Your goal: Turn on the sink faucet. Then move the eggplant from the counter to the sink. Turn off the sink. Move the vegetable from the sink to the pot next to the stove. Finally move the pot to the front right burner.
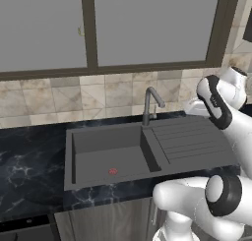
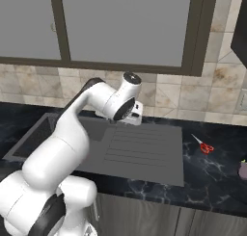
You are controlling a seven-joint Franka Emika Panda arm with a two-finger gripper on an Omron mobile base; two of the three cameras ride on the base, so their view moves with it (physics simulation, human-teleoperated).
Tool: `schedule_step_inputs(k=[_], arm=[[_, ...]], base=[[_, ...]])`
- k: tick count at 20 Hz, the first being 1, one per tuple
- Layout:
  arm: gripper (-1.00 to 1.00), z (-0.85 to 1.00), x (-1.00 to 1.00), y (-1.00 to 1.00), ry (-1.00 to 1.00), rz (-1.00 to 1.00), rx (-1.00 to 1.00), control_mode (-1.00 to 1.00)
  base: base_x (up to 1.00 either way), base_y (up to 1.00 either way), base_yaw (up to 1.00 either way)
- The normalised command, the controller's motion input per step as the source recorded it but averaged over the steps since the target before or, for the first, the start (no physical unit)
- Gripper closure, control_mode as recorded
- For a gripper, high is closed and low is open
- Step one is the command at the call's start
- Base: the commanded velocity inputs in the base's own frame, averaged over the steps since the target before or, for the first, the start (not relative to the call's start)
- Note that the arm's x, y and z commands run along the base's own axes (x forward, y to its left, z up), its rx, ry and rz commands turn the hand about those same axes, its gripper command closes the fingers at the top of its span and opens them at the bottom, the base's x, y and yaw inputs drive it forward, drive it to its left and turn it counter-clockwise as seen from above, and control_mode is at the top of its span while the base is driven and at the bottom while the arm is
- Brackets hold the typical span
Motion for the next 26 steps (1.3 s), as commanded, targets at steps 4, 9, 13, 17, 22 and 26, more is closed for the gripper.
schedule_step_inputs(k=[4,9,13,17,22,26], arm=[[-1.0,-0.21,0.0,-0.02,-0.28,0.32,0.04,-1.0],[-1.0,-0.17,0.03,0.03,-0.23,0.31,0.02,-1.0],[-1.0,-0.17,0.3,0.18,-0.25,0.21,0.03,-1.0],[-1.0,-0.21,0.39,0.17,-0.31,0.2,0.03,-1.0],[-1.0,-0.18,0.43,0.07,-0.34,0.18,0.03,-1.0],[-1.0,-0.18,0.5,0.0,-0.31,0.15,0.04,-1.0]], base=[[0.0,0.0,0.0],[0.0,0.0,0.0],[0.0,0.0,0.0],[0.0,0.0,0.0],[0.0,0.0,0.0],[0.0,0.0,0.0]])
